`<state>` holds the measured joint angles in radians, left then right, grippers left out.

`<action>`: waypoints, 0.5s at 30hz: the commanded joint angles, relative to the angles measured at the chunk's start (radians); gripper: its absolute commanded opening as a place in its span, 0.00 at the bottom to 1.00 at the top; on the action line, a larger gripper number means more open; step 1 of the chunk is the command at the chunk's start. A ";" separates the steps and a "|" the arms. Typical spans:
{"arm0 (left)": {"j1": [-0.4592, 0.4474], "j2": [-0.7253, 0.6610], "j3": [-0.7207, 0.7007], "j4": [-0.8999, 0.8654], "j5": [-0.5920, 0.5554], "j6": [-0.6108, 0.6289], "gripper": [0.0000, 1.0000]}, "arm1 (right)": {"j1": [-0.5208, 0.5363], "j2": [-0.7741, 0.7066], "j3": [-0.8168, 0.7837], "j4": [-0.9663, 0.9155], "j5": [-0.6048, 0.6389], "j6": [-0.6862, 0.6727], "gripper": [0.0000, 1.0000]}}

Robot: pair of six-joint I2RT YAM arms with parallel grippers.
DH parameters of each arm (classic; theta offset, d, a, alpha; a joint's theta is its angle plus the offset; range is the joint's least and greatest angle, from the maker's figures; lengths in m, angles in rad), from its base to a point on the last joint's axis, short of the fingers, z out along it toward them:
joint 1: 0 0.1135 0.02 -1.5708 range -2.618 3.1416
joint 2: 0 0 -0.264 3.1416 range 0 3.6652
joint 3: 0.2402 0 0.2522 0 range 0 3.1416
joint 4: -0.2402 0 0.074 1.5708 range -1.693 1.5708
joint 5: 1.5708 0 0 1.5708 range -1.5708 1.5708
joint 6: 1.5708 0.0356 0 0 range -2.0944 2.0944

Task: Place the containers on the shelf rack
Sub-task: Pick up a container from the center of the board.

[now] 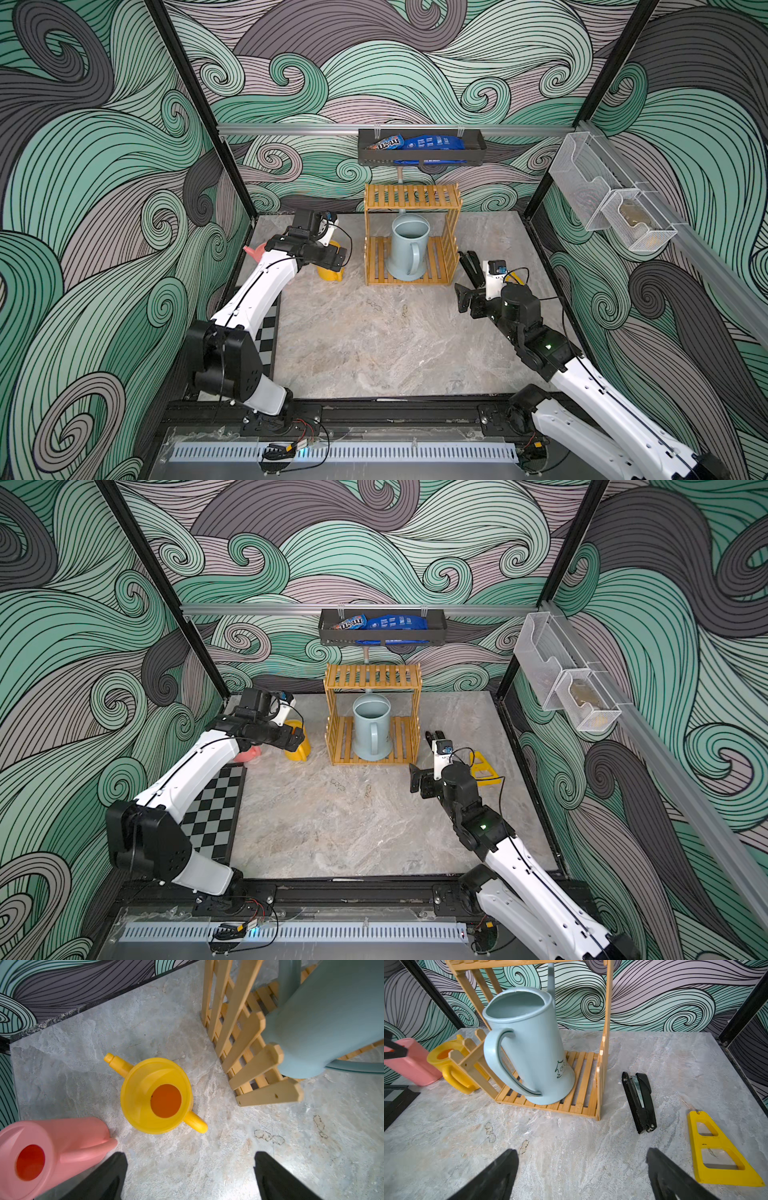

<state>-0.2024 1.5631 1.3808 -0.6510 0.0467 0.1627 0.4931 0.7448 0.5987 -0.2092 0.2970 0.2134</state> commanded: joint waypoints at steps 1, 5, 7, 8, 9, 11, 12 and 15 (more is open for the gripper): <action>0.029 0.081 0.098 0.014 0.002 -0.019 0.98 | -0.004 -0.011 0.011 0.012 -0.019 -0.021 0.99; 0.051 0.200 0.200 0.013 0.010 -0.038 0.97 | -0.004 -0.017 0.007 0.010 -0.026 -0.022 0.99; 0.053 0.253 0.250 0.000 0.008 -0.038 0.96 | -0.003 -0.016 0.010 0.001 -0.019 -0.026 0.99; 0.053 0.279 0.274 -0.005 0.007 -0.038 0.96 | -0.004 -0.016 0.013 -0.004 -0.016 -0.025 0.99; 0.054 0.305 0.293 -0.010 0.007 -0.038 0.95 | -0.004 -0.018 0.012 -0.005 -0.017 -0.025 0.99; 0.055 0.351 0.326 -0.027 0.008 -0.044 0.91 | -0.004 -0.025 0.007 -0.003 -0.023 -0.023 0.99; 0.055 0.371 0.344 -0.049 0.010 -0.052 0.89 | -0.004 -0.028 0.005 -0.003 -0.024 -0.024 0.99; 0.055 0.416 0.391 -0.142 0.051 -0.063 0.76 | -0.004 -0.028 0.006 -0.008 -0.013 -0.030 0.99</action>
<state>-0.1509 1.9568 1.7161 -0.6907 0.0597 0.1200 0.4931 0.7269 0.5987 -0.2138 0.2840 0.1955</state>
